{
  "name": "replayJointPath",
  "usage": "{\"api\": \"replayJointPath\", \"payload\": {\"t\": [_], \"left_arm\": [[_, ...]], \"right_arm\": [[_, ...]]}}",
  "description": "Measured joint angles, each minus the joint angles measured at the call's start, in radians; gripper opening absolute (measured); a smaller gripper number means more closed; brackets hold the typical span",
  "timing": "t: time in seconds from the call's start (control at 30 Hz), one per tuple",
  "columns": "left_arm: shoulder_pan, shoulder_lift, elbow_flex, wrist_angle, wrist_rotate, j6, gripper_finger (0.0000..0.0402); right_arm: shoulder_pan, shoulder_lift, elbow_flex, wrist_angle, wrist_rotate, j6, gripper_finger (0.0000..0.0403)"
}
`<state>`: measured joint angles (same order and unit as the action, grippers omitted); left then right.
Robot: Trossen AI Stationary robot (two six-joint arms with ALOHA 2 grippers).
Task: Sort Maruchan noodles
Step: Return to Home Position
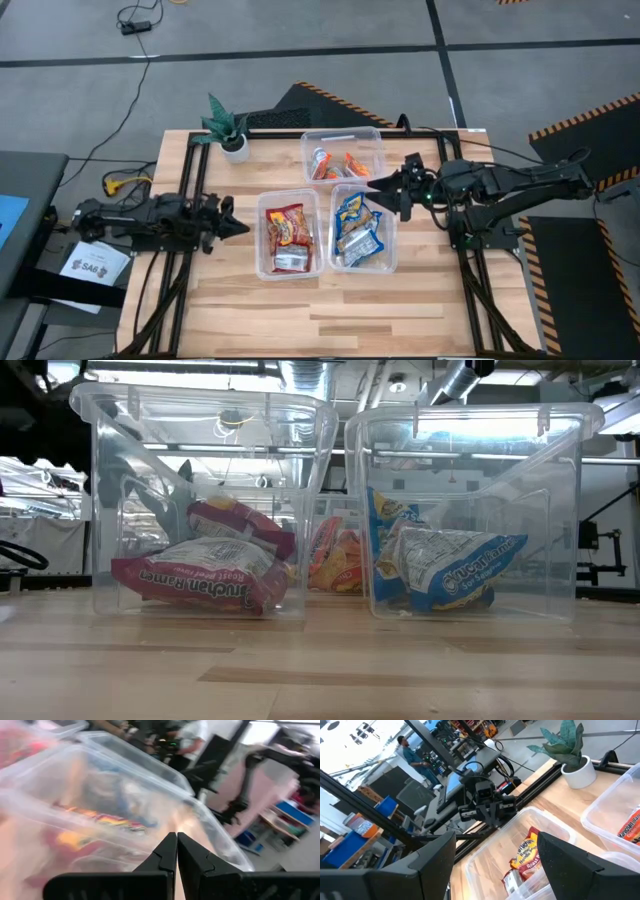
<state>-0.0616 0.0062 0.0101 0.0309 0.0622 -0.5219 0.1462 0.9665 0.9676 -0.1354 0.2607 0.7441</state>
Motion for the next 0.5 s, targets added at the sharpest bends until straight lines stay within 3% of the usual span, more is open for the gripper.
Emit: {"api": "replayJointPath", "payload": {"t": [0.1, 0.37, 0.5], "left_arm": [[-0.008, -0.004, 0.001, 0.013, 0.044, 0.036, 0.0000], [-0.007, 0.007, 0.001, 0.010, 0.044, 0.003, 0.0000], [-0.007, 0.007, 0.001, 0.008, 0.027, 0.000, 0.0000]], "right_arm": [[0.005, 0.000, 0.000, 0.000, 0.000, 0.000, 0.0302], [0.003, -0.001, 0.000, -0.011, -0.035, 0.000, 0.0300], [0.002, -0.042, 0.000, -0.108, -0.079, -0.016, 0.0258]]}}
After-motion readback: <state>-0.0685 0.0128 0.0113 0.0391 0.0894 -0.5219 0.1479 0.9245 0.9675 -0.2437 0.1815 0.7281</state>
